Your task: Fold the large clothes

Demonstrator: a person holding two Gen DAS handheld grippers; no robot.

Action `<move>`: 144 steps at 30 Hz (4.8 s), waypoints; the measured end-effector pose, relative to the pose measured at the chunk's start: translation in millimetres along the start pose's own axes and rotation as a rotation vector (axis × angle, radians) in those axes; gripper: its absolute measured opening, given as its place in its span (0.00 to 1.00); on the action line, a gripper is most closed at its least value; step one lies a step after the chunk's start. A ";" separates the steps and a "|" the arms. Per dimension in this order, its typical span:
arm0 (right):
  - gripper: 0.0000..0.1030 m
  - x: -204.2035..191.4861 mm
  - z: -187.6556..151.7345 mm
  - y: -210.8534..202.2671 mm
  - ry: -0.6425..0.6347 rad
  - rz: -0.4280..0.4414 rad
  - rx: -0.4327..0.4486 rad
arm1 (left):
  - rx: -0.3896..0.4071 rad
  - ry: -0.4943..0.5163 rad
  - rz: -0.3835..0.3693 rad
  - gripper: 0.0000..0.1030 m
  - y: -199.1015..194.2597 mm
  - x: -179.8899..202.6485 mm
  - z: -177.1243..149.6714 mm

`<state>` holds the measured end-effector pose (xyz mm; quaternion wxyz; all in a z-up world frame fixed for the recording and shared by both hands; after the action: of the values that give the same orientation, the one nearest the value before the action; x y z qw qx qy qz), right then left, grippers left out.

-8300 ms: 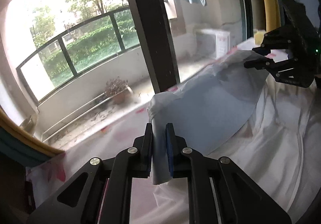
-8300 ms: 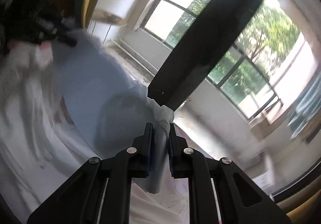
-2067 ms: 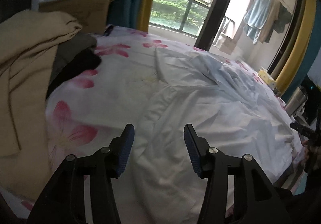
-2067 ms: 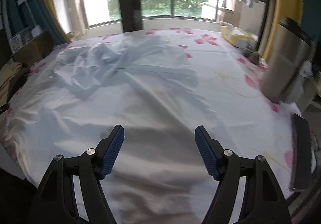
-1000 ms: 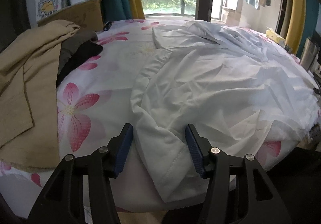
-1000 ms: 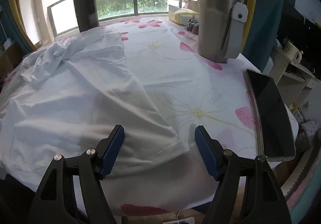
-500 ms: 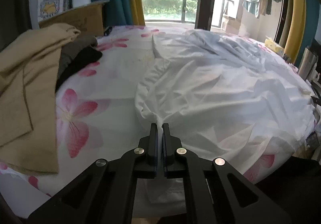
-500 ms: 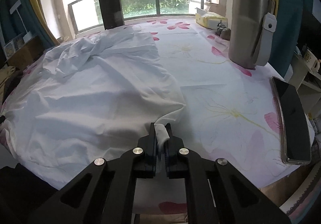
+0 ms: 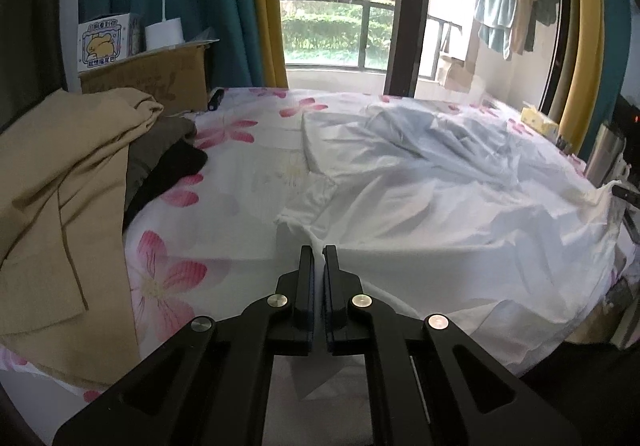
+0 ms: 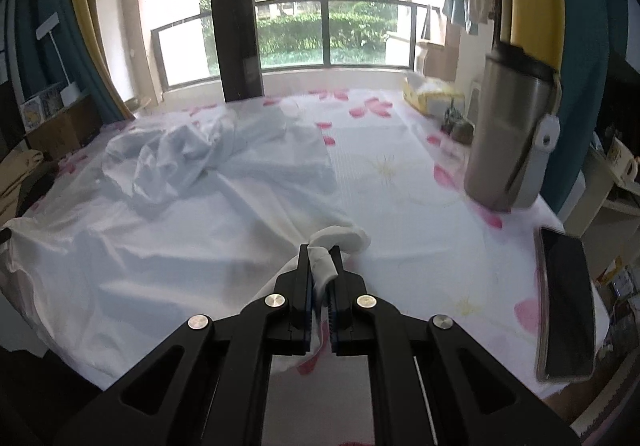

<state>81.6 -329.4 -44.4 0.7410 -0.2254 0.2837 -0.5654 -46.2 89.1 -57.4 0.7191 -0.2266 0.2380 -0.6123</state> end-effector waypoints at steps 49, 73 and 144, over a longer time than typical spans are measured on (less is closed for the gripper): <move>0.06 3.4 134.2 63.4 0.000 0.022 0.109 | 0.099 -0.087 0.064 0.04 83.0 -52.2 144.7; 0.06 3.7 166.6 133.5 0.009 0.006 0.088 | 0.008 -0.068 0.063 0.04 178.0 -63.6 179.4; 0.04 1.1 167.6 214.0 -0.075 0.014 -0.091 | 0.128 -0.024 0.021 0.03 197.2 -69.2 237.0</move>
<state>346.9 -272.8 -61.1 0.7440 -0.2780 0.2829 -0.5378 243.6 194.7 11.1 0.7414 -0.1849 0.1923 -0.6158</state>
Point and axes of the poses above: each gripper's, at about its wrist camera, not at the fingertips, and y roughly the way its jaws point, x to its right, z to its top, the point moved 1 cm from there along y, roughly the way its jaws point, and after that the axes turned 10 degrees about y, right-handed, at the moved point
